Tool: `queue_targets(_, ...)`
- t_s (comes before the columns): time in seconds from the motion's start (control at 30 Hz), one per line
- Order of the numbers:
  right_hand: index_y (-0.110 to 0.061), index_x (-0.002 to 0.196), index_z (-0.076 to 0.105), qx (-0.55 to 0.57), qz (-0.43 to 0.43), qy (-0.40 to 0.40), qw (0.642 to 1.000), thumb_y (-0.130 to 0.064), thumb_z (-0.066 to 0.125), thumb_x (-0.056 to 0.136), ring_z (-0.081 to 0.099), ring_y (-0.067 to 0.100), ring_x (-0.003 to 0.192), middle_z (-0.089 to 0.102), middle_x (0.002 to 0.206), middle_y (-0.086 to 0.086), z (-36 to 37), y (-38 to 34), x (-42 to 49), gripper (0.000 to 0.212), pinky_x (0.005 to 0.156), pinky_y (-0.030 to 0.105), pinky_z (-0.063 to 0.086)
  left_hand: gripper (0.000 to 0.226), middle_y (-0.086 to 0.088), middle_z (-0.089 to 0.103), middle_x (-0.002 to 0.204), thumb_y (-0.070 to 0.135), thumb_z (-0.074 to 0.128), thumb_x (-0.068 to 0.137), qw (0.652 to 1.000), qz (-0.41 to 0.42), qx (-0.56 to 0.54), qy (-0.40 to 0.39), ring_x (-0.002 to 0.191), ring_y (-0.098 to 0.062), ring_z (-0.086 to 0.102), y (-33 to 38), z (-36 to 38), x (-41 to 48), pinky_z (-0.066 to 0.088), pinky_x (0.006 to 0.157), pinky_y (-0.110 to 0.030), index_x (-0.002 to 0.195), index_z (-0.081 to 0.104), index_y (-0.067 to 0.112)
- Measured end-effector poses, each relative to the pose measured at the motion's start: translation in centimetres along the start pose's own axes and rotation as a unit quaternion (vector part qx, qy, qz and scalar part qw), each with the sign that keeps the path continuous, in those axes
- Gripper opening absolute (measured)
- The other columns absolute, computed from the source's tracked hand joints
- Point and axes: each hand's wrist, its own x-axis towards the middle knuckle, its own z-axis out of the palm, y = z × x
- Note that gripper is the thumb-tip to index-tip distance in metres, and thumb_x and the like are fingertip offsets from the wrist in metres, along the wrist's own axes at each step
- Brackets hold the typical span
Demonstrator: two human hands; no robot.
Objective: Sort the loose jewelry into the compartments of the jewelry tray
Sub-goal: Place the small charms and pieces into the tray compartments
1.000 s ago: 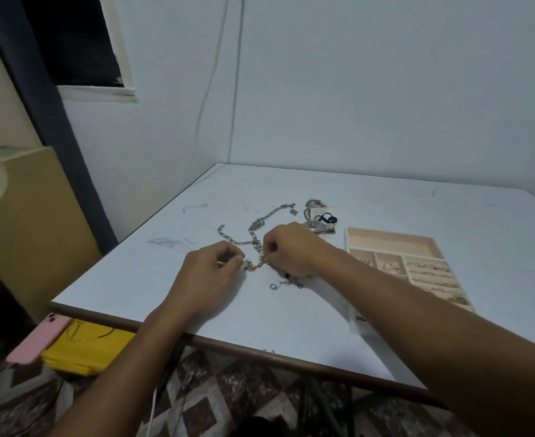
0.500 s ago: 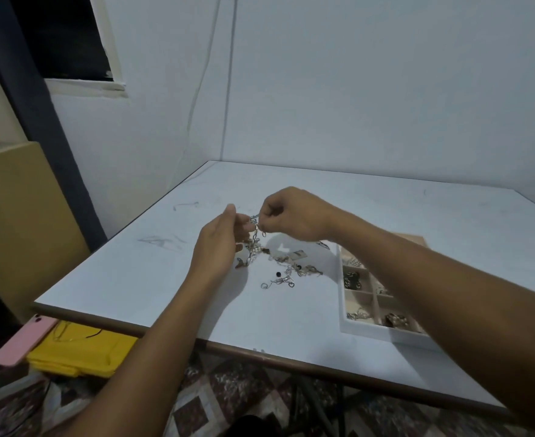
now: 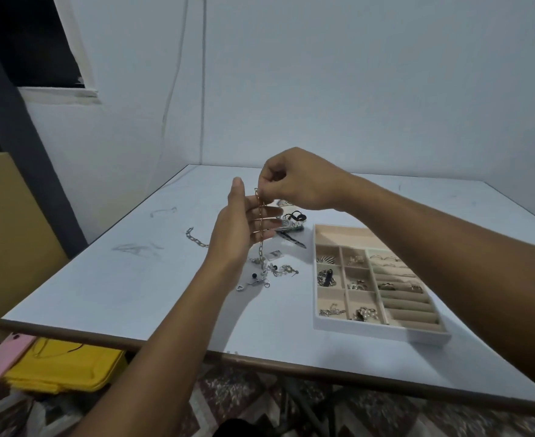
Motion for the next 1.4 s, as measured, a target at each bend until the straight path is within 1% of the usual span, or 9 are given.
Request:
queue_targets(0.07,-0.011,0.082,0.07,0.005,0.001,0.007,1.0,-0.016,0.061,0.082,0.053,0.004,0.06,0.068,0.072,-0.007,-0.7,0.1,-0.4,0.01,0.056,0.016,0.04,0.065,-0.009,0.073,0.085,0.054,0.02,0.1,1.0,0.0,-0.004,-0.011,0.081,-0.022,0.07,0.1,0.8,-0.1,0.054,0.081,-0.036,0.1,0.067,0.008)
queue_targets(0.2,-0.01,0.082,0.069,0.002,0.0,0.028,1.0,-0.018,0.062,0.083,0.05,0.005,0.059,0.063,0.069,-0.009,-1.9,0.3,-1.2,0.01,0.055,0.017,0.039,0.066,-0.01,0.072,0.084,0.055,0.021,0.099,0.999,-0.002,-0.023,-0.035,0.083,-0.027,0.069,0.1,2.2,-0.4,0.052,0.083,-0.04,0.102,0.065,0.006)
queue_targets(0.3,-0.011,0.083,0.068,0.003,-0.002,0.047,0.999,-0.019,0.063,0.084,0.052,0.002,0.06,0.065,0.074,-0.009,-2.9,0.4,-1.8,0.009,0.054,0.01,0.038,0.067,-0.012,0.07,0.085,0.057,0.022,0.098,0.998,-0.009,-0.037,-0.052,0.085,-0.03,0.068,-0.1,3.2,-0.7,0.052,0.078,-0.038,0.104,0.064,0.005)
queue_targets(0.4,-0.011,0.084,0.068,0.003,-0.003,0.07,0.998,-0.018,0.062,0.085,0.052,0.001,0.06,0.064,0.071,-0.011,-3.9,0.5,-2.3,0.009,0.055,0.011,0.04,0.068,-0.013,0.069,0.086,0.057,0.021,0.098,0.997,-0.015,-0.04,-0.072,0.079,-0.027,0.066,-0.2,4.2,-1.0,0.052,0.07,-0.033,0.105,0.063,0.005)
queue_targets(0.63,-0.013,0.087,0.063,0.033,-0.006,0.146,0.989,-0.02,0.059,0.087,0.051,0.008,0.065,0.059,0.075,-0.008,-5.3,0.7,-3.6,0.008,0.061,0.02,0.041,0.066,-0.009,0.07,0.081,0.058,0.022,0.098,0.992,-0.04,-0.062,-0.102,0.073,-0.023,0.068,-0.6,5.8,-1.9,0.055,0.069,-0.031,0.103,0.063,0.006)
queue_targets(0.77,-0.013,0.087,0.063,0.027,-0.012,0.139,0.99,-0.019,0.058,0.088,0.053,0.005,0.066,0.061,0.074,-0.011,-5.3,0.9,-4.8,0.008,0.061,0.015,0.041,0.069,-0.01,0.07,0.086,0.059,0.022,0.097,0.986,-0.073,-0.106,-0.11,0.073,-0.023,0.068,-0.1,6.1,-2.1,0.055,0.065,-0.03,0.106,0.063,0.005)
queue_targets(0.87,-0.017,0.082,0.065,-0.009,-0.012,0.115,0.993,-0.019,0.06,0.086,0.054,0.001,0.065,0.062,0.073,-0.011,-4.9,1.4,-5.6,0.006,0.061,0.014,0.04,0.071,-0.011,0.071,0.088,0.06,0.022,0.097,0.982,-0.082,-0.117,-0.12,0.073,-0.024,0.069,0.0,6.5,-2.1,0.055,0.07,-0.033,0.11,0.062,0.003)
queue_targets(1.07,-0.017,0.081,0.067,-0.033,0.012,0.088,0.995,-0.018,0.061,0.082,0.052,-0.006,0.056,0.064,0.072,-0.011,-4.4,2.7,-6.6,0.006,0.053,0.005,0.038,0.071,-0.011,0.07,0.085,0.061,0.022,0.096,0.983,-0.084,-0.103,-0.126,0.072,-0.024,0.068,-0.8,7.3,-2.3,0.053,0.074,-0.037,0.104,0.063,0.003)
queue_targets(1.4,-0.02,0.076,0.064,-0.067,0.022,0.069,0.995,-0.018,0.064,0.081,0.055,0.002,0.066,0.063,0.076,-0.009,-2.7,4.1,-7.5,0.005,0.059,0.016,0.04,0.078,-0.014,0.069,0.084,0.061,0.019,0.097,0.988,-0.08,-0.039,-0.124,0.073,-0.026,0.068,-2.7,7.7,-1.6,0.055,0.072,-0.036,0.105,0.067,0.0)
